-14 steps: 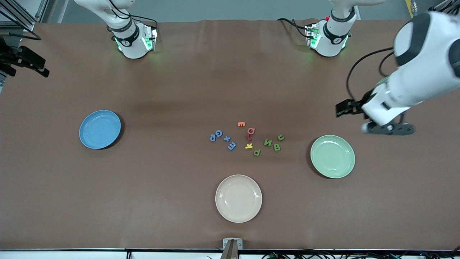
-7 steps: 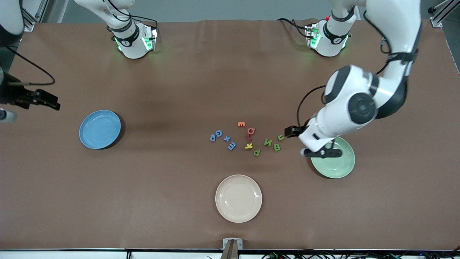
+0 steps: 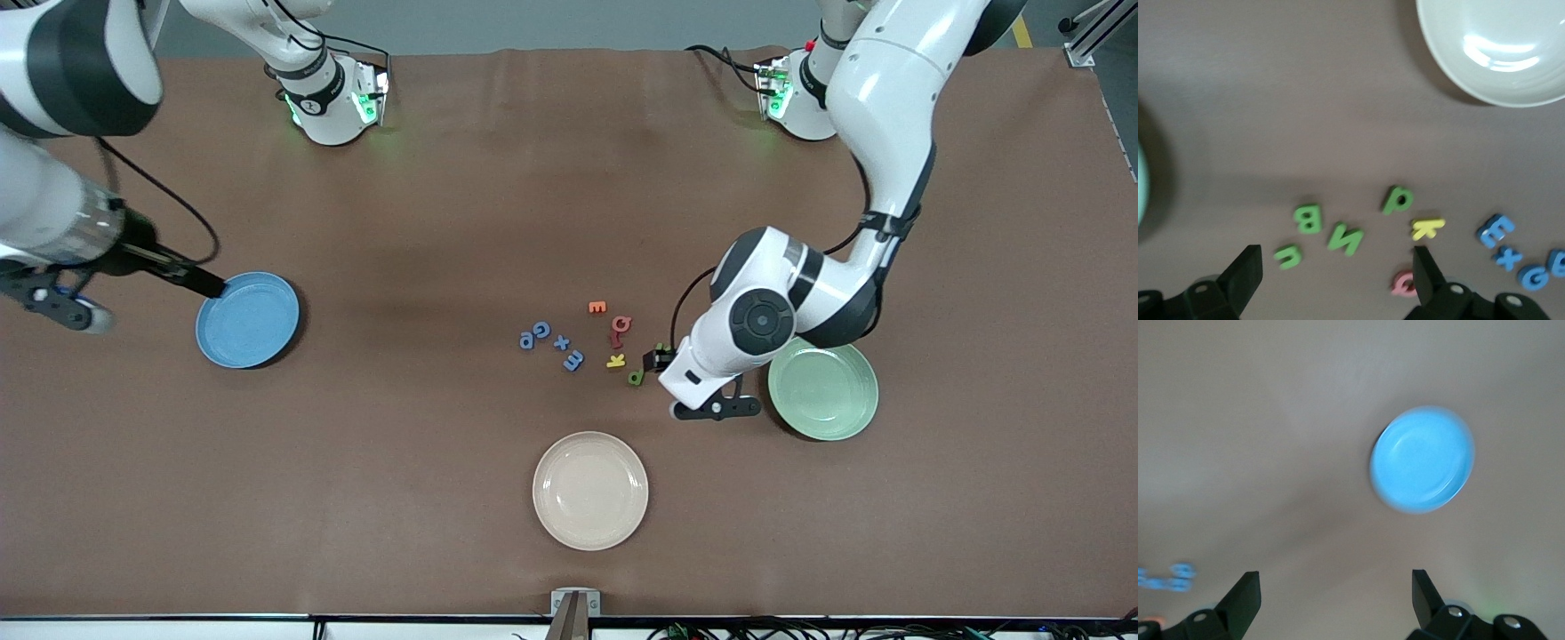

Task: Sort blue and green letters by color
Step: 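Swing the left gripper past the green plate while the right gripper reaches out, then lower both grippers over the letter pile, left at green P, right at blue G, then grasp the green P and blue G with the left and right grippers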

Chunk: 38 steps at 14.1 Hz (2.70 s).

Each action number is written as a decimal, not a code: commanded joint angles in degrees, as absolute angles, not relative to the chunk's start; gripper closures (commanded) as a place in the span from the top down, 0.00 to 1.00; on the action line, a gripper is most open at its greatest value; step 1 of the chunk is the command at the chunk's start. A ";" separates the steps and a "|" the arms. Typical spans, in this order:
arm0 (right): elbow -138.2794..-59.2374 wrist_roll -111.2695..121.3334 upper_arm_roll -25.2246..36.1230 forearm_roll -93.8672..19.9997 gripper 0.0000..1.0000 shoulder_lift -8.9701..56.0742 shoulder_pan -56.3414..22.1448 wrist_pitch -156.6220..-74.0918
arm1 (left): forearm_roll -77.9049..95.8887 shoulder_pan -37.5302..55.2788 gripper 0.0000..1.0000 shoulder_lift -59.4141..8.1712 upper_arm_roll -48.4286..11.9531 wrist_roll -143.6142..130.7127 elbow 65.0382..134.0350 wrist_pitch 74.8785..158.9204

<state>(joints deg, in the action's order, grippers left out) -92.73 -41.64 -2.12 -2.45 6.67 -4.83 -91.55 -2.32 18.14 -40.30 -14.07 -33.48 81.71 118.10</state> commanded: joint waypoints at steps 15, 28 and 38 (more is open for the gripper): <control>-81.31 -101.42 -1.76 -2.03 1.00 38.48 -30.05 -115.57 | -3.51 29.00 0.89 -50.10 -5.80 -35.42 79.01 133.95; -85.69 -106.96 -1.58 -0.70 0.99 42.63 -35.42 -123.92 | -5.10 29.79 0.81 -50.80 -5.80 -35.24 81.38 133.33; -91.58 -109.42 -1.58 -0.53 0.76 42.36 -37.88 -130.87 | -5.01 29.79 0.73 -49.57 -6.50 -34.98 82.00 128.06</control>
<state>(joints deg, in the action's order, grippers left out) -90.56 -107.27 -2.09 -1.28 43.08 -36.98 -130.02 -3.90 29.52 -50.55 -6.45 -34.34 81.08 129.68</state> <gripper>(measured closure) 0.225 0.256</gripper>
